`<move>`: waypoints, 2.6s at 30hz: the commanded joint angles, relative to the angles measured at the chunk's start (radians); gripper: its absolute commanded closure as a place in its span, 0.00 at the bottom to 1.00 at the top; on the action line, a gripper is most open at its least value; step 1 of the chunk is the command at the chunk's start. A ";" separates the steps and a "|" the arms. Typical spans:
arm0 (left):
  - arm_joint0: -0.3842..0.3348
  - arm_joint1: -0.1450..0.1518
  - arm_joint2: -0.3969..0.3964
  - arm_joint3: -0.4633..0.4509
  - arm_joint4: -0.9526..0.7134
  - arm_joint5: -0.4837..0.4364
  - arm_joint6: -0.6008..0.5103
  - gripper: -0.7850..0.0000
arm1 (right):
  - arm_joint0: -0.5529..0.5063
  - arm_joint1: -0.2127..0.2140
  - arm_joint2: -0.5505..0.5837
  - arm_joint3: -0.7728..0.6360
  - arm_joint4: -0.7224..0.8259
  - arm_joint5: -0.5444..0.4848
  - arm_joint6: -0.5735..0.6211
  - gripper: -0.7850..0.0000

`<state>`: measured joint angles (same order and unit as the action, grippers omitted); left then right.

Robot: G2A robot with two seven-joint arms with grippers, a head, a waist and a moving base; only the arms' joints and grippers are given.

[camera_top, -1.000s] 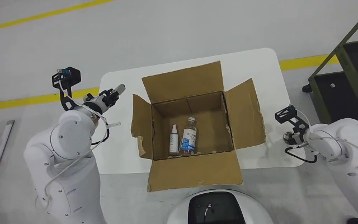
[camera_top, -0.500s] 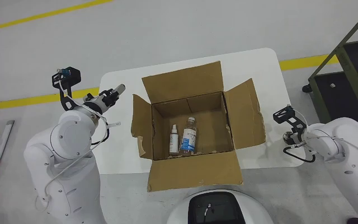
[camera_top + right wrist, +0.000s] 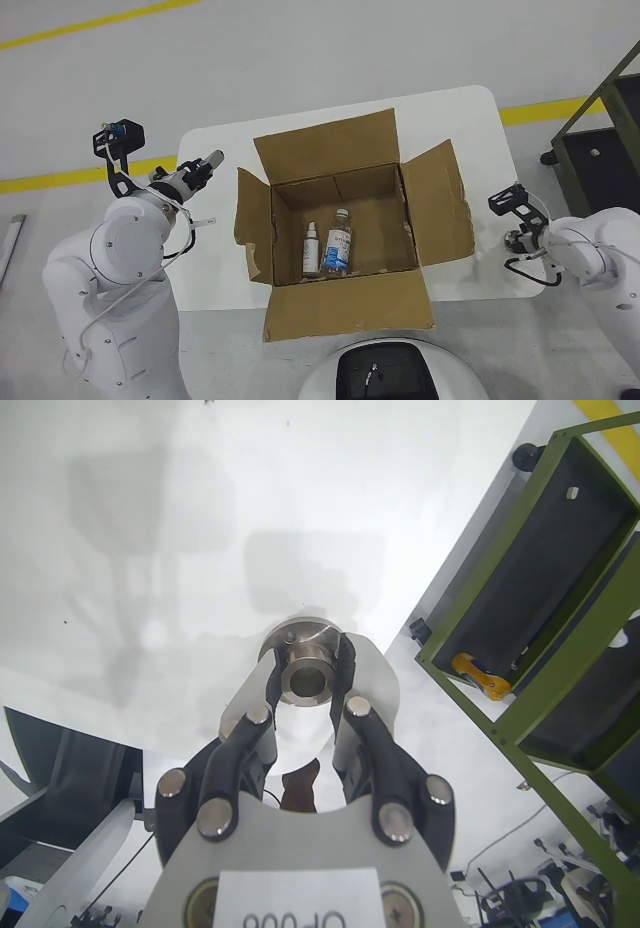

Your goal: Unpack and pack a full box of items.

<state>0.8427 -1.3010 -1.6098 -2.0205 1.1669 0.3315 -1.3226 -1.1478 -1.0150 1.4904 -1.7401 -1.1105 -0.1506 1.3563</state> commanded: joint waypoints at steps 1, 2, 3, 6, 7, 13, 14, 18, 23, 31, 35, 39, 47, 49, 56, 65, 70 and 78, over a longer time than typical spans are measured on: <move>0.000 0.000 0.000 0.000 0.000 0.000 0.000 0.00 | -0.002 0.001 0.043 -0.022 0.062 0.024 -0.016 1.00; 0.000 0.000 0.000 0.000 0.000 0.000 0.000 0.00 | -0.004 0.002 0.073 -0.035 0.101 0.040 -0.028 1.00; 0.000 0.000 0.000 0.000 0.000 0.000 0.000 0.00 | -0.004 0.002 0.111 -0.053 0.154 0.060 -0.057 1.00; 0.000 0.000 0.000 0.000 0.000 0.000 0.000 0.00 | -0.030 0.001 0.230 -0.106 0.337 0.084 -0.171 1.00; 0.000 0.000 0.000 0.000 0.000 0.000 0.000 0.00 | -0.037 -0.001 0.270 -0.121 0.430 0.087 -0.210 1.00; 0.000 0.000 0.000 0.000 0.000 0.000 0.000 0.00 | -0.078 -0.007 0.414 -0.172 0.827 0.036 -0.331 1.00; 0.000 0.000 0.000 0.000 0.000 0.000 0.000 0.00 | -0.079 -0.008 0.422 -0.179 0.887 0.022 -0.340 1.00; 0.000 0.000 0.000 0.000 0.000 0.000 0.000 0.00 | -0.063 -0.007 0.405 -0.200 1.085 -0.031 -0.317 1.00; 0.000 0.000 0.000 0.000 0.000 0.000 0.000 0.00 | 0.006 -0.006 0.277 -0.196 1.199 -0.048 -0.271 1.00; 0.000 0.000 0.000 0.000 0.000 0.000 0.000 0.00 | 0.176 -0.015 -0.080 -0.191 0.985 0.006 -0.233 1.00; 0.000 0.000 0.000 0.000 0.000 0.000 0.000 0.00 | 0.259 -0.032 -0.266 -0.127 0.838 0.029 -0.255 1.00; 0.000 0.000 0.000 0.000 0.000 0.000 0.000 0.00 | 0.341 -0.056 -0.441 -0.049 0.700 0.042 -0.269 1.00; 0.000 0.000 0.000 0.000 0.000 0.000 0.000 0.00 | 0.480 -0.117 -0.721 0.108 0.466 0.069 -0.259 1.00; 0.000 0.000 0.000 0.000 0.000 0.000 0.000 0.00 | 0.501 -0.131 -0.763 0.141 0.419 0.086 -0.270 1.00; 0.000 0.000 0.000 0.000 0.000 0.000 0.000 0.00 | 0.545 -0.169 -0.829 0.226 0.367 0.131 -0.303 1.00; 0.000 0.000 0.000 0.000 0.000 0.000 0.000 0.00 | 0.566 -0.197 -0.859 0.290 0.332 0.144 -0.301 0.67; 0.000 0.000 0.000 0.000 0.000 0.000 0.000 0.00 | 0.571 -0.208 -0.858 0.308 0.333 0.143 -0.302 0.60; 0.000 0.000 0.000 0.000 0.000 0.000 0.000 0.00 | 0.536 -0.172 -0.632 0.162 0.442 0.164 -0.353 1.00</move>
<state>0.8427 -1.3010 -1.6098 -2.0205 1.1669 0.3315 -1.3226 -0.6015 -1.1954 0.8076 -1.5490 -0.6856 0.0171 1.0091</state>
